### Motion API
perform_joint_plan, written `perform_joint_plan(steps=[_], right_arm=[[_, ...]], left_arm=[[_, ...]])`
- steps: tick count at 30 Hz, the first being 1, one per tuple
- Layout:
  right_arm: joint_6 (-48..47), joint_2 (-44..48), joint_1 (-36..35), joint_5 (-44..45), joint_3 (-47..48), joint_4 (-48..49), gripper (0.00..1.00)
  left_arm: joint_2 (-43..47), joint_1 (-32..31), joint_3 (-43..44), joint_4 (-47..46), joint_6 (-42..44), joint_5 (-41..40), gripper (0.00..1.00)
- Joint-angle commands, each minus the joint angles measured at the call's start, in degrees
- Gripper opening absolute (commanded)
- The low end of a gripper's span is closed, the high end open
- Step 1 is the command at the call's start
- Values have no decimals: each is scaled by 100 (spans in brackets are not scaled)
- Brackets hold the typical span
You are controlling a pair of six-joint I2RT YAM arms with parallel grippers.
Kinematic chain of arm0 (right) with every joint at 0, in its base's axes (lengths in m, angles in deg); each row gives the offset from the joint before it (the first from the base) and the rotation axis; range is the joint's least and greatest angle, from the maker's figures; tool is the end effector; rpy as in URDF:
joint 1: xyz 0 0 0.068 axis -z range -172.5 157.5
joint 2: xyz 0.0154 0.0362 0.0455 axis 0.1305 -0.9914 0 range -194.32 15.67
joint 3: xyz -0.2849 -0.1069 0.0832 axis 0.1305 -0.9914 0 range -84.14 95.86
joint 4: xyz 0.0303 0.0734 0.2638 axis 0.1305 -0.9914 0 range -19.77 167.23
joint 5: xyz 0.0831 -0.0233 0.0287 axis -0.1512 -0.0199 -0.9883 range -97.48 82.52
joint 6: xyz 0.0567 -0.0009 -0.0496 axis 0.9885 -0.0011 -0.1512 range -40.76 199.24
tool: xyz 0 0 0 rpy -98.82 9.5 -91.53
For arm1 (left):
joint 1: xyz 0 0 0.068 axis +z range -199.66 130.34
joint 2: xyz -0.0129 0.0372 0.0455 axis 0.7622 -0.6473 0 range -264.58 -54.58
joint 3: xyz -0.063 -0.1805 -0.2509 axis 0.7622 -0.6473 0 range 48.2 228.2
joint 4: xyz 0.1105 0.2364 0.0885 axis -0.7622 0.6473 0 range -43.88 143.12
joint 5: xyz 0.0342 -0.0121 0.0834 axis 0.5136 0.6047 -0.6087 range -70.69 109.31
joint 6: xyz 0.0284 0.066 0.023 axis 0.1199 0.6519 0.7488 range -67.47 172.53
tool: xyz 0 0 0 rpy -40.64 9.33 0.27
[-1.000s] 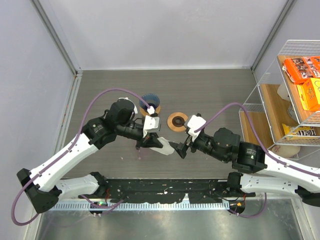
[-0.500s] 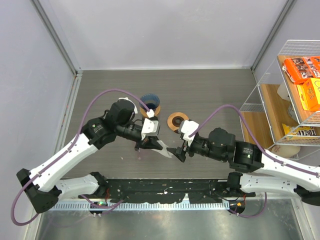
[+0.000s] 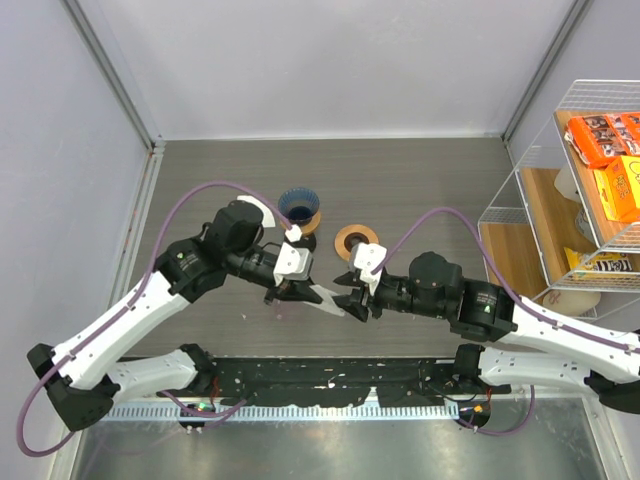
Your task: Place the coffee filter in the dripper
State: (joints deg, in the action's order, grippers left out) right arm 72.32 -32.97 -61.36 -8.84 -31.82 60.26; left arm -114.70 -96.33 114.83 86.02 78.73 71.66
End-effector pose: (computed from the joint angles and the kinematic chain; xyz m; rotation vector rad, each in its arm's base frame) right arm 0.0730 0.1927 0.3895 -1.1650 1.4684 0.7823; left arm 0.1091 -0.1891 0.4073 1.6516 1.3250 -1.1861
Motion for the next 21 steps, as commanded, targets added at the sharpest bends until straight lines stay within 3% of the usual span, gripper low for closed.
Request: perform_joint_plan(steps=[1,9,16,19,21], right_arm=[[164,66,66,-803,-28,440,46],[252,39,92,-1410,-19,519,36],[340,4,110,-1638,42,572,20],[375,4,127,-1735,77,581,6],[445,30,153,-1788,60,669,6]], left_arm=[[158,-26,192,-9,175,283,0],[229,-35,140,-17,263,407,0],[290,-35,87,-61,298,407,0],[334,-35,34,-88,316,416,0],[456,-26,-106,-254,325,468,0]])
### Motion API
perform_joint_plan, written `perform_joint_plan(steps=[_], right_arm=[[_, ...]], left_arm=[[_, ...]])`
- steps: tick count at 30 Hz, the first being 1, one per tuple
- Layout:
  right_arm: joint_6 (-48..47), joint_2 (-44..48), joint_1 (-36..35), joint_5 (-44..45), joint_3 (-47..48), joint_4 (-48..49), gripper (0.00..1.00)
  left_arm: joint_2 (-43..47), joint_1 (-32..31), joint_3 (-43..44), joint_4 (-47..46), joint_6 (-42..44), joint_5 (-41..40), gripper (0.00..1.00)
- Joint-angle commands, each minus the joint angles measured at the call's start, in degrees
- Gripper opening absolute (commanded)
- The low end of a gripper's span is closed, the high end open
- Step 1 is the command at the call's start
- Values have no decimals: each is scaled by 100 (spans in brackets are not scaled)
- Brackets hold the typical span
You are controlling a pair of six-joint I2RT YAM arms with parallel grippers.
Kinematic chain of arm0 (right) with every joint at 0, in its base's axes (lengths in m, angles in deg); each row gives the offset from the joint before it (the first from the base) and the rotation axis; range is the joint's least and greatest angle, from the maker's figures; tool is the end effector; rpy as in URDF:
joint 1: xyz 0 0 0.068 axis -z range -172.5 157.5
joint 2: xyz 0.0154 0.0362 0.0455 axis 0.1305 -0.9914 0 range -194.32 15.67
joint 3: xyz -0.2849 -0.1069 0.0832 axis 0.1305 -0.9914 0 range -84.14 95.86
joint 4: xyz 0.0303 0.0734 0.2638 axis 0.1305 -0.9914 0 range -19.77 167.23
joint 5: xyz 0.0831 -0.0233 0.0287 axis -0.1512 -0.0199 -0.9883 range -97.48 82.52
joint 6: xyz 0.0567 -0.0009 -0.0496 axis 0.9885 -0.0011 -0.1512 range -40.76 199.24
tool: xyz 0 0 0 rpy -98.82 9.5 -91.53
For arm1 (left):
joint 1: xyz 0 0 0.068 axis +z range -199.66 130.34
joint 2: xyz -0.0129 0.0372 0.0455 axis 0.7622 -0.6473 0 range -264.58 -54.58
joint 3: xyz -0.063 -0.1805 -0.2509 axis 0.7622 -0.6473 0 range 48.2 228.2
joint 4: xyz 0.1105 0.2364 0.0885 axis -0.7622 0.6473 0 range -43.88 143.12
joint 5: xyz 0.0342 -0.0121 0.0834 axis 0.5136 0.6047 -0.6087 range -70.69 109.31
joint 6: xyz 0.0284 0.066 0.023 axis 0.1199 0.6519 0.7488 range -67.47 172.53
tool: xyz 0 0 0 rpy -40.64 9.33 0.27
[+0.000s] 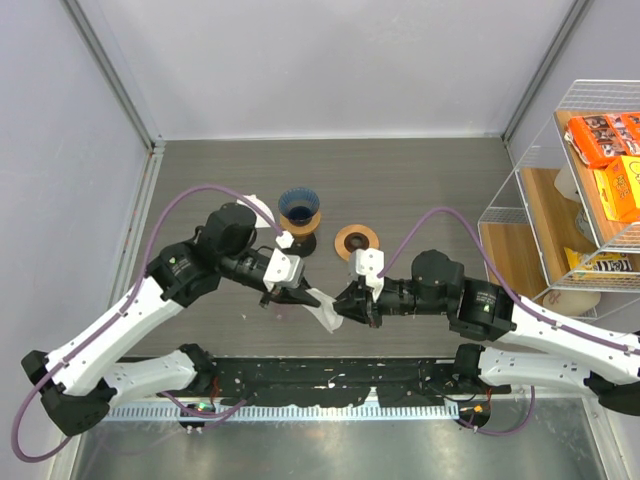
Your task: Place the coffee filter in the dripper
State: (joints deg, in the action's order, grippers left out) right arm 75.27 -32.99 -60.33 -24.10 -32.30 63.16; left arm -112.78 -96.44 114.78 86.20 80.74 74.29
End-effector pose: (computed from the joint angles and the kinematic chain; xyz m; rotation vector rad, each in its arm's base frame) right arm 0.0607 0.1970 0.3934 -1.2758 1.3788 1.0458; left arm 0.0992 -0.1817 0.4142 1.6744 1.2309 -1.2046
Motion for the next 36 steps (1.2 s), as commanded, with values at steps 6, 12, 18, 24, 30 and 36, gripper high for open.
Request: perform_joint_plan(steps=[6,12,18,24,30,36], right_arm=[[545,164,95,-352,108,703,5],[1046,235,139,1069,389,124,6],[2153,-46,218,3188,810,-1078,5],[3542,-739,253,4711,1600,-2336,6],[4764,-1347,288,4809,2129,-2812,6],[5379,-1365,341,4756,2138,-2786,5]], left_arm=[[607,-24,-374,-816,-270,-65,16],[1116,-24,-550,-1544,-1595,-1680,100],[1460,-24,-595,-1829,-3469,-5167,100],[1048,-76,-278,-1510,-4060,-4621,100],[705,-655,-401,-2170,-4359,-5145,99],[520,-1358,-594,-2706,-4561,-6268,100]])
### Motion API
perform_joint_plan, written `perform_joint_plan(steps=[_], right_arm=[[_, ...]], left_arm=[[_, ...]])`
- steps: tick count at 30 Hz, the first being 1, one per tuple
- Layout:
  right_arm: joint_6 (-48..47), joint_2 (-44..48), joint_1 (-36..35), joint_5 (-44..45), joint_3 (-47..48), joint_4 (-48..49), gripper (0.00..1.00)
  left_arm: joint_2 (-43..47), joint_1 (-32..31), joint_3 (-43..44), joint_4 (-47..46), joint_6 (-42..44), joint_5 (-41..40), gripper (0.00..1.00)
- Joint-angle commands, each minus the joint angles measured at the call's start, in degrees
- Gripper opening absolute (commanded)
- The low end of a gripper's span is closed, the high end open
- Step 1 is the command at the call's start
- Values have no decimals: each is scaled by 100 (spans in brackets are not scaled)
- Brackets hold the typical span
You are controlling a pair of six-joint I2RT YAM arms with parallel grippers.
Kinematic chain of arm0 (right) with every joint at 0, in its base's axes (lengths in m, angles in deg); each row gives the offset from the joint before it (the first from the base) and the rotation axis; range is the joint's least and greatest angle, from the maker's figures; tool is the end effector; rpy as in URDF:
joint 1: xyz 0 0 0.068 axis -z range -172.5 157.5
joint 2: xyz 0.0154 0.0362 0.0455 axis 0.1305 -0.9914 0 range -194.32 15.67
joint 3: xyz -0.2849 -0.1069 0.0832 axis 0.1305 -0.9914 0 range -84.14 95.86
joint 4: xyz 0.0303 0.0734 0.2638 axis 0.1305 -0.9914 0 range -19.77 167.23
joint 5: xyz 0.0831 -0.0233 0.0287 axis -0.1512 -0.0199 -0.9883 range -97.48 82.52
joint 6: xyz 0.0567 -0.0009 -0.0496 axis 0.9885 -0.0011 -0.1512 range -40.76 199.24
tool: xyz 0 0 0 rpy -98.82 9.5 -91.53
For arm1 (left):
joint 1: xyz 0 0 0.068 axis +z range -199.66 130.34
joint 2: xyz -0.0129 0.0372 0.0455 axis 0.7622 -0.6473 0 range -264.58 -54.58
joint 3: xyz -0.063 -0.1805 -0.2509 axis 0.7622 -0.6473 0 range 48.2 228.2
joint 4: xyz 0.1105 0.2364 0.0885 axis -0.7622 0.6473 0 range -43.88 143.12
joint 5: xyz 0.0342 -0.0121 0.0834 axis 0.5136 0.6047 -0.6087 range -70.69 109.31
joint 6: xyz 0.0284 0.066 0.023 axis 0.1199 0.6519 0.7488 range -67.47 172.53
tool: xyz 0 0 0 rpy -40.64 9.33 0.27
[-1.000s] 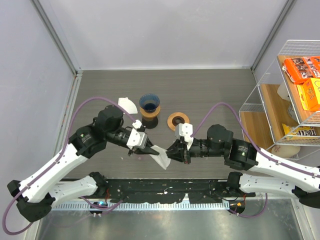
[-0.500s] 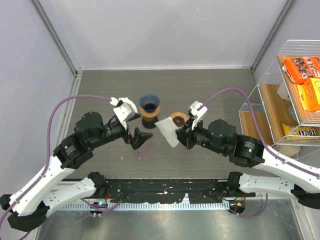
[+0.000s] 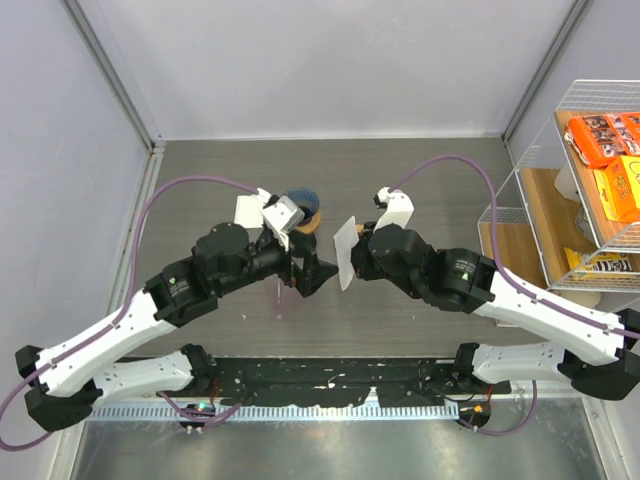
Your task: Place the coffee filter in the dripper
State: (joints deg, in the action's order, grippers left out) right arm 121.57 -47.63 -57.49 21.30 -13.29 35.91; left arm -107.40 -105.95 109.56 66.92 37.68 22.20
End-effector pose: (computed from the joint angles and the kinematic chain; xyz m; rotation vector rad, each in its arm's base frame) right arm 0.1290 0.2039 0.4100 -0.1313 2.1311 0.5887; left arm 0.1176 -0.1819 0.4275 0.7021 1.7479 -0.9218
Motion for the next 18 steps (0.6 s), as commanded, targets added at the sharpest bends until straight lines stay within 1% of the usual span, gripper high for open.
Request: perform_joint_plan(steps=[1,3,11,15,18], right_arm=[[794,126,57,199,210,-43,5],[874,152,66,199,184,-51,6],[891,135,162,67,193,-60,6],[857,170,189,-108,149,-8,6],[804,222,197,-293,52,89,5]], left_arm=[[-70,-539,-115,-822,-238,-1298,100],[-176,-716,-107,-849,-246,-1685,99],[-545,-1041,-10,-832,43,-1898,100],[-703,-1164,95,-656,-79,-2573,99],[-844,-1226,200,-533,-79,-2802,99]])
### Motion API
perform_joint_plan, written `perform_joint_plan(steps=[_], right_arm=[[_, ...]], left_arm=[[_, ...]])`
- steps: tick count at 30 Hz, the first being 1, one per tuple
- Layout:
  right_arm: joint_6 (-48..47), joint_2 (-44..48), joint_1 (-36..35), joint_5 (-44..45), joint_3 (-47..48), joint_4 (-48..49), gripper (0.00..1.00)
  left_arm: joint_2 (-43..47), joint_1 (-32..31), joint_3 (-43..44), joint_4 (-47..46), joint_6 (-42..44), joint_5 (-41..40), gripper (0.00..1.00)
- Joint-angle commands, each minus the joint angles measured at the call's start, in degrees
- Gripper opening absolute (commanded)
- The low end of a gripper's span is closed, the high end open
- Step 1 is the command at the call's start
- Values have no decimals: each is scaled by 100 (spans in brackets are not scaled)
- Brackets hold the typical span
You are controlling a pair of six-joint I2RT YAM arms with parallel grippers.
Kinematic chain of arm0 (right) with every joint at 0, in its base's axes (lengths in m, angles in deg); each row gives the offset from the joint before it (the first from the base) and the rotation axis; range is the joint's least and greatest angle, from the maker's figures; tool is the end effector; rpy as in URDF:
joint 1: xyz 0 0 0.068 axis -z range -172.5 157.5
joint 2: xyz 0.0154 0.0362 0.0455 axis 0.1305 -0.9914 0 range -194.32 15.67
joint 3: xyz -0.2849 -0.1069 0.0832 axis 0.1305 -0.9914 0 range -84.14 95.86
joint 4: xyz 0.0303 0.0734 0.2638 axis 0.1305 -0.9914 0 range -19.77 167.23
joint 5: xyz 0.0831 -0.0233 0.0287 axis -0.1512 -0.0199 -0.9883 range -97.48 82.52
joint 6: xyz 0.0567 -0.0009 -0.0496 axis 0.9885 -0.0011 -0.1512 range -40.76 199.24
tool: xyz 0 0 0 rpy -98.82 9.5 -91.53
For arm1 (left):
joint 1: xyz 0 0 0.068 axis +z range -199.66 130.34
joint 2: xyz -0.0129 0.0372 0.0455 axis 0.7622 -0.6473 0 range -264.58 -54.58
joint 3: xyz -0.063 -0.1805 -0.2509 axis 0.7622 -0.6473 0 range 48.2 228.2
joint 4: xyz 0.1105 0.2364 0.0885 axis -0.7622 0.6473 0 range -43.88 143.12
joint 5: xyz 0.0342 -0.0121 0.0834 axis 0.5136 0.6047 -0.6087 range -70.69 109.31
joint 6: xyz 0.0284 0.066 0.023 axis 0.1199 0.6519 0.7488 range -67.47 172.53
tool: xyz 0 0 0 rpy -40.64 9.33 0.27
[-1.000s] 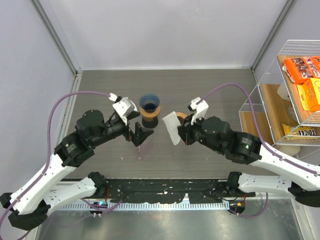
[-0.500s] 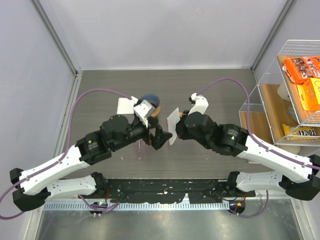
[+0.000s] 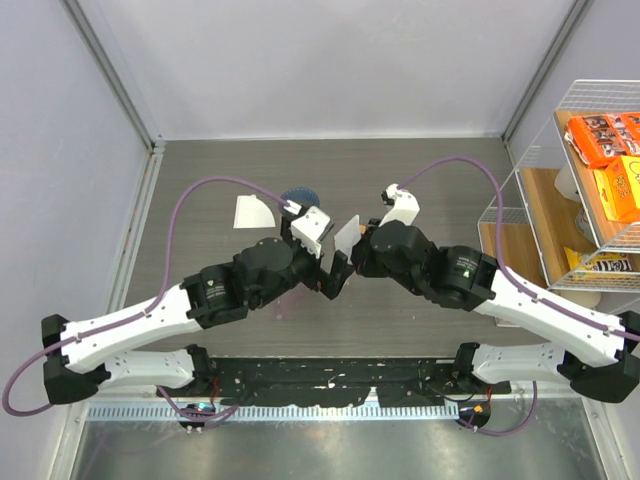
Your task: Place the coffee filter in the dripper
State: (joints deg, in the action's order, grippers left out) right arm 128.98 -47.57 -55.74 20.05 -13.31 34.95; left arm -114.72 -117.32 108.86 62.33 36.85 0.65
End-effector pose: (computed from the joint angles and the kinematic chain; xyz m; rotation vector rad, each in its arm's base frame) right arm 0.1336 0.1996 0.4080 0.0213 2.1696 0.6491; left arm 0.1160 -0.2285 0.4065 0.6123 1.7893 -0.7153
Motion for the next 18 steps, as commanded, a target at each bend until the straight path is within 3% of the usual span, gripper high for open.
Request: perform_joint_plan(steps=[1,10,18], right_arm=[[80,225,31,-186,45,194,6],[-122,348,49,-336,-69,265,6],[-780,312,49,-722,-156,632,6]], left_arm=[[-138,-107,297,-48,4,-726,99],[-112,-143,297,322,-593,-1825,100],[29,-151,235,137,-778,-1817,100]])
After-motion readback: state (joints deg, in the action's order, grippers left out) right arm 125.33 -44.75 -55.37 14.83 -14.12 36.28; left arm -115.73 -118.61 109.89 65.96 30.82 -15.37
